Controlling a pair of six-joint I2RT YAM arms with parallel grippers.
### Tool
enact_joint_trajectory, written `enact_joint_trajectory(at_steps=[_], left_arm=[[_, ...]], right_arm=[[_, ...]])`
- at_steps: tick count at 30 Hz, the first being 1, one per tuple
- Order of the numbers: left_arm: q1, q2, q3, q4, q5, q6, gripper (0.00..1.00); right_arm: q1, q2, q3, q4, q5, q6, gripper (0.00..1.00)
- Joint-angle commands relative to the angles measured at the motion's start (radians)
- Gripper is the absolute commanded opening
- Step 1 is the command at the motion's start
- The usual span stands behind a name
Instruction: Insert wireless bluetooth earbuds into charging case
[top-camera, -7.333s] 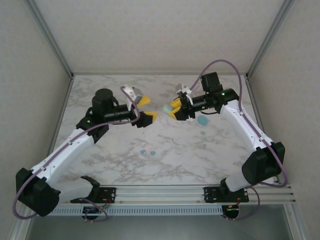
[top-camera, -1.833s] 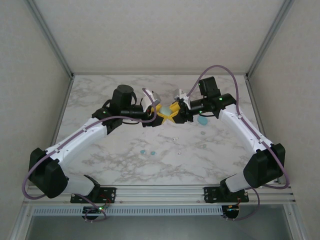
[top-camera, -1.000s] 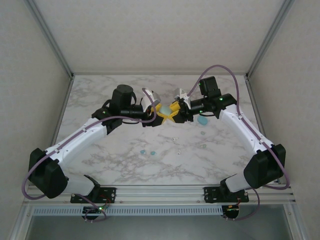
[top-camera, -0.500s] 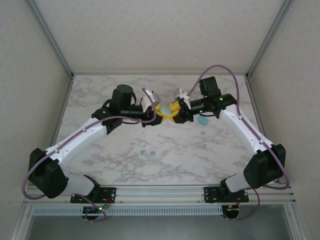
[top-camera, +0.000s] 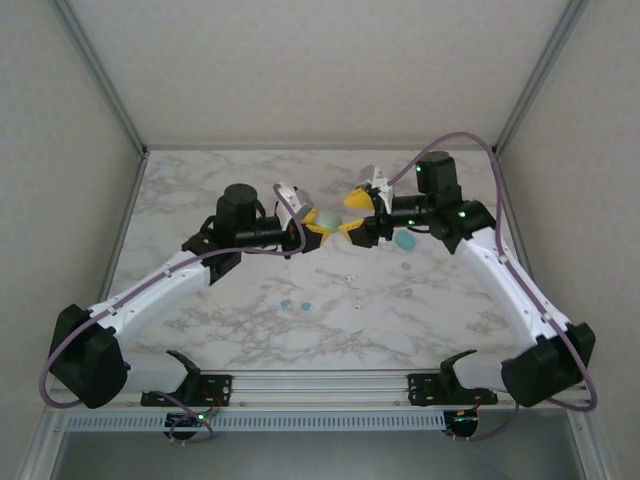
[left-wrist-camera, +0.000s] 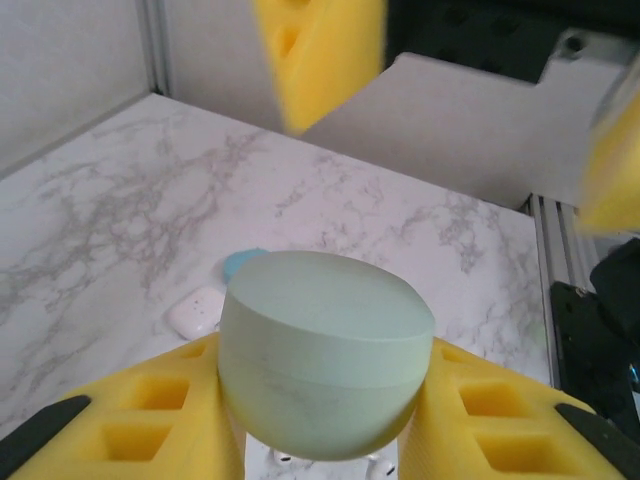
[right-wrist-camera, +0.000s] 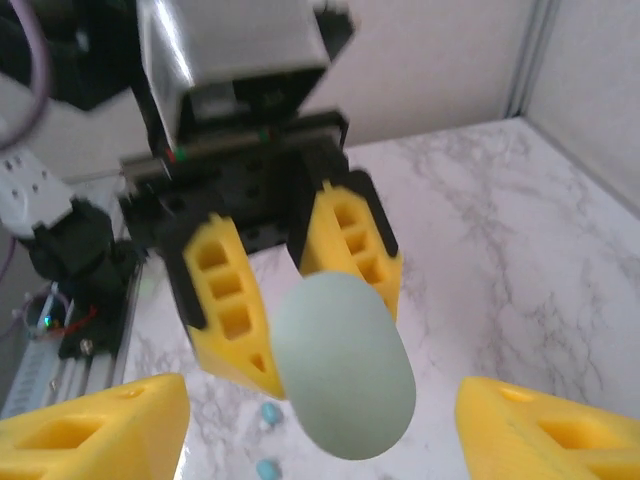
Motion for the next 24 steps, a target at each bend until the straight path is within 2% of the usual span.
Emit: enact_joint_trajectory(at_steps=[1, 4, 11, 16, 24], left_arm=[[0.005, -0.064, -0.059, 0.254, -0.051, -0.066, 0.33], [0.006, -0.078, -0.082, 0.299, -0.047, -0.058, 0.32], [0.006, -0.054, -0.126, 0.446, -0.045, -0.131, 0.31], [0.008, -0.009, -0.142, 0.577, -0.037, -0.221, 0.31], [0.007, 0.031, -0.122, 0.622, -0.022, -0.274, 0.31]], right_arm=[[-0.006, -0.057, -0.029, 0.138, 0.135, 0.287, 0.75], [-0.007, -0.056, -0.003, 0.096, 0.267, 0.493, 0.80], [-0.007, -0.016, 0.002, 0.043, 0.204, 0.655, 0.75], [-0.004, 0.013, 0.024, 0.024, 0.088, 0.664, 0.74], [0.006, 0.055, 0.052, -0.027, 0.093, 0.610, 0.73]])
